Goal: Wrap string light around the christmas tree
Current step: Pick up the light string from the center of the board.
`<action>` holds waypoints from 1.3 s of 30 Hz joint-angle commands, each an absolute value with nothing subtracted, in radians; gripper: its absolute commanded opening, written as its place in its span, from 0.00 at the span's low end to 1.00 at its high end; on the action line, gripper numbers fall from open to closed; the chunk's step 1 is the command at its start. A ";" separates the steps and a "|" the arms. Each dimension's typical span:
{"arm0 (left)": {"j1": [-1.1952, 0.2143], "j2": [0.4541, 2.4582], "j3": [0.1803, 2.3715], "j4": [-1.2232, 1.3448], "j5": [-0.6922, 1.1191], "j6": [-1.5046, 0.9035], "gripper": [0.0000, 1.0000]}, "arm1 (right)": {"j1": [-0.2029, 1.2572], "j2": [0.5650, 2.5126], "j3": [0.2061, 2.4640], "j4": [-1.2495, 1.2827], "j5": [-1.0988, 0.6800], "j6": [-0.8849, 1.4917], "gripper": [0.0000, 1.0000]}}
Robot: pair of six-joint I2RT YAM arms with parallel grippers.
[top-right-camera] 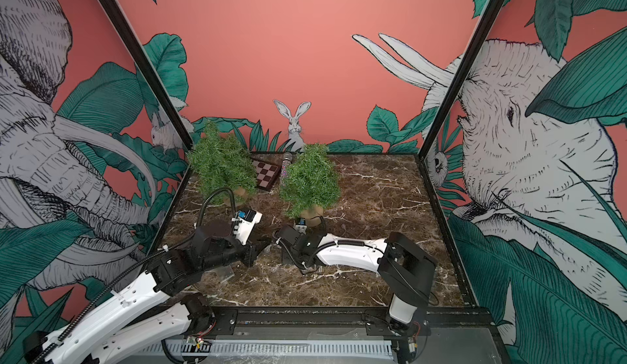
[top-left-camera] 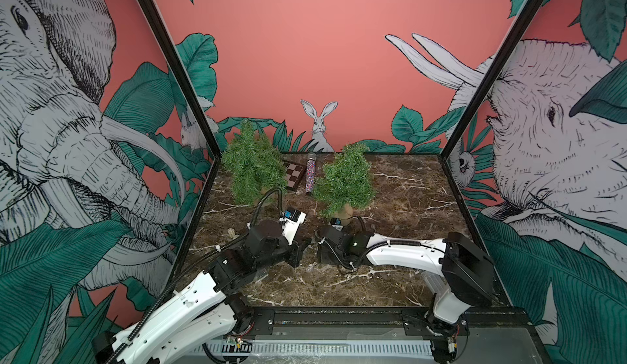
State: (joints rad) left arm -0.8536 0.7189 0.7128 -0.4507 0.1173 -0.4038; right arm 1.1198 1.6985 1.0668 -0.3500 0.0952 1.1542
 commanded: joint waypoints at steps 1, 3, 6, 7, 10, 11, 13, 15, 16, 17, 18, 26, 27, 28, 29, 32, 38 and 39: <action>-0.848 0.706 0.701 -0.416 0.129 -0.418 0.00 | 1.130 1.720 1.038 -0.249 0.140 1.350 0.60; -0.848 0.704 0.701 -0.413 0.133 -0.420 0.00 | 1.131 1.728 1.027 -0.220 0.142 1.361 0.55; -0.848 0.700 0.705 -0.413 0.132 -0.422 0.00 | 1.134 1.724 1.022 -0.212 0.150 1.356 0.46; -0.848 0.698 0.706 -0.414 0.128 -0.423 0.00 | 1.134 1.716 1.018 -0.211 0.153 1.351 0.40; -0.848 0.696 0.723 -0.439 0.111 -0.423 0.00 | 1.134 1.685 0.994 -0.212 0.168 1.345 0.23; -0.848 0.696 0.735 -0.461 0.101 -0.421 0.00 | 1.134 1.672 0.987 -0.217 0.173 1.342 0.18; -0.848 0.693 0.761 -0.511 0.071 -0.413 0.00 | 1.134 1.643 0.983 -0.243 0.181 1.321 0.11; -0.848 0.690 0.791 -0.575 0.032 -0.400 0.00 | 1.135 1.610 0.991 -0.285 0.199 1.279 0.08; -0.848 0.687 0.809 -0.607 0.012 -0.394 0.00 | 1.134 1.583 0.998 -0.315 0.209 1.255 0.06; -0.848 0.684 0.825 -0.640 -0.011 -0.385 0.00 | 1.134 1.556 1.009 -0.350 0.220 1.226 0.05; -0.848 0.683 0.840 -0.664 -0.030 -0.377 0.00 | 1.135 1.540 1.018 -0.380 0.229 1.201 0.04; -0.847 0.749 0.973 -0.855 -0.285 -0.300 0.00 | 1.159 1.417 1.092 -0.648 0.281 0.923 0.00; -0.847 0.758 0.984 -0.870 -0.313 -0.295 0.00 | 1.163 1.413 1.102 -0.669 0.296 0.890 0.00; -0.847 0.769 0.996 -0.882 -0.339 -0.292 0.00 | 1.168 1.411 1.112 -0.689 0.316 0.863 0.00; -0.847 0.775 1.002 -0.888 -0.357 -0.290 0.00 | 1.170 1.411 1.122 -0.702 0.331 0.841 0.00; -0.845 0.767 1.000 -0.871 -0.347 -0.291 0.00 | 1.175 1.409 1.126 -0.693 0.345 0.805 0.00; -0.844 0.768 1.014 -0.925 -0.426 -0.283 0.00 | 1.218 1.387 1.164 -0.693 0.419 0.686 0.00; -0.841 0.772 1.023 -0.940 -0.447 -0.279 0.00 | 1.232 1.384 1.184 -0.724 0.458 0.654 0.00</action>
